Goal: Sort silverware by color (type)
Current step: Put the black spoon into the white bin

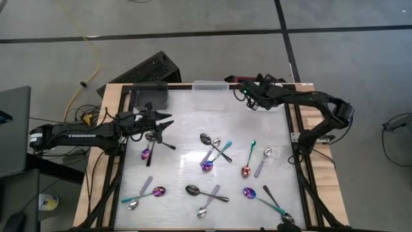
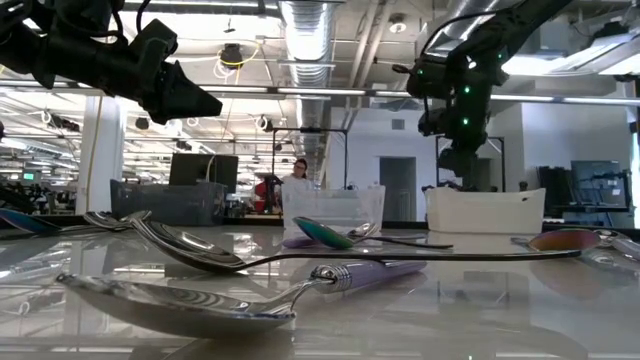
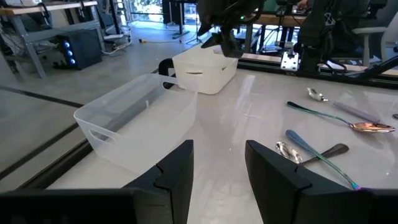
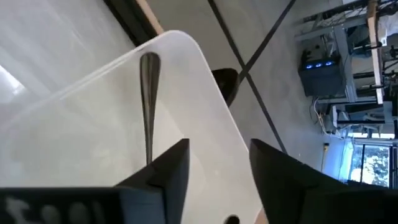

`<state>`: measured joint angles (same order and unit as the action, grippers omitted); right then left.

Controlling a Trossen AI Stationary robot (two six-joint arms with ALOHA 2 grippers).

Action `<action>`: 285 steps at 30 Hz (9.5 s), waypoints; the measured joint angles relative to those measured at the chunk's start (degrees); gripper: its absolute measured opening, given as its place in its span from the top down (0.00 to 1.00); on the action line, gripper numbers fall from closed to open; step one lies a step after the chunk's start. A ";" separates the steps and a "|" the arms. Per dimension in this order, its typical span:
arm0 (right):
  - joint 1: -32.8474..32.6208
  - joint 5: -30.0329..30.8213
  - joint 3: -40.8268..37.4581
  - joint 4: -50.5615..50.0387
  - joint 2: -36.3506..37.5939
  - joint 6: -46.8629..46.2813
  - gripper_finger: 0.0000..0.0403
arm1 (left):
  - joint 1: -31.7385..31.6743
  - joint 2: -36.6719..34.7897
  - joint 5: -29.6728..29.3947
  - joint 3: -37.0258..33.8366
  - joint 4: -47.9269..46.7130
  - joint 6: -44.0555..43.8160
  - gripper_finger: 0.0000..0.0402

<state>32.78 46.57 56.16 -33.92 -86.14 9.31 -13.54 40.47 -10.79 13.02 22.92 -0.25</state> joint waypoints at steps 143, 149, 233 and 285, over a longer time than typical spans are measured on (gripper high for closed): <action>-69.71 -4.46 -3.95 -33.90 24.71 -56.30 0.45 | -6.81 86.74 21.02 98.39 -25.90 22.00 1.00; -71.83 -2.84 -3.95 -36.35 24.71 -59.38 0.45 | -7.13 100.73 20.64 120.30 -31.72 24.74 1.00; -16.98 -23.10 -2.82 -9.28 48.55 -30.48 0.45 | -0.85 94.78 -12.07 118.81 -51.30 43.12 1.00; -8.68 -57.27 -3.90 55.66 3.23 -33.99 0.45 | 0.31 43.04 -25.01 43.23 -17.44 42.13 1.00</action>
<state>24.10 -10.70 52.26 21.74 -82.92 -24.68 -13.23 83.50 -35.79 56.25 5.48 41.87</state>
